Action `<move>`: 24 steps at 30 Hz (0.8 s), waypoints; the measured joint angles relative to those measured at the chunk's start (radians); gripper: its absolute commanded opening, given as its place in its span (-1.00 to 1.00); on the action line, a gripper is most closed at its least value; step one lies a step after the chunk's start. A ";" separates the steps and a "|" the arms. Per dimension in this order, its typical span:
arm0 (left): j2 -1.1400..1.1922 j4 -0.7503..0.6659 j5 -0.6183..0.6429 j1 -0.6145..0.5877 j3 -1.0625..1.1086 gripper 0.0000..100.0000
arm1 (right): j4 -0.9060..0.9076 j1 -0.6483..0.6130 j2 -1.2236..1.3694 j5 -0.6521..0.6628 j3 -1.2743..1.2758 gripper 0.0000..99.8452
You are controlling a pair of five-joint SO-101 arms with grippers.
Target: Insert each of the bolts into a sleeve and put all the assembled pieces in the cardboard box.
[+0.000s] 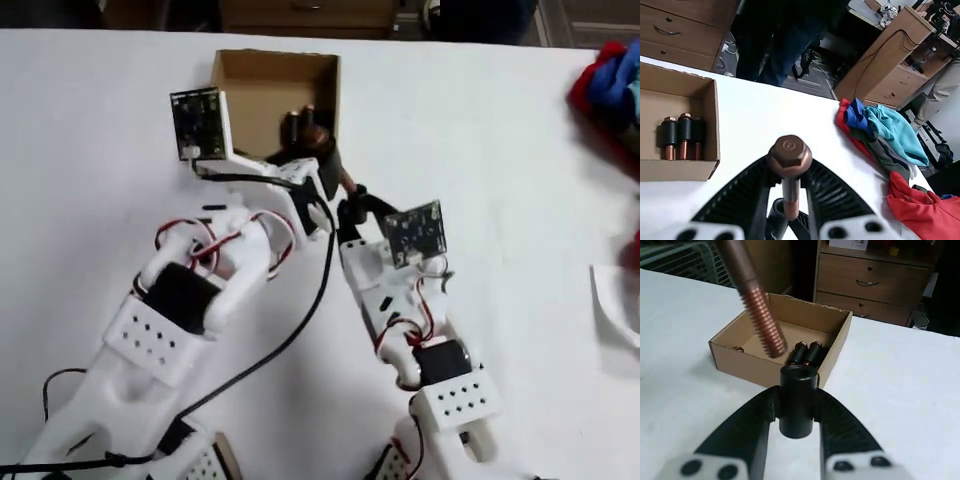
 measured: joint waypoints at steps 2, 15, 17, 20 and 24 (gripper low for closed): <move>0.000 0.000 0.000 0.000 0.000 -0.95 | -0.041 0.015 0.000 0.000 0.023 -0.95; 0.000 0.000 0.000 0.000 0.000 -0.95 | -0.074 0.017 -0.006 0.181 0.029 -0.95; 0.000 0.000 0.000 0.000 0.000 -0.95 | -0.074 0.017 -0.006 0.204 0.029 -0.95; 0.003 0.000 -0.014 0.000 0.000 -0.95 | -0.074 0.017 -0.006 0.216 0.029 -0.95; 0.049 0.000 -0.026 0.000 0.000 -0.95 | -0.074 0.017 -0.006 0.218 0.029 -0.95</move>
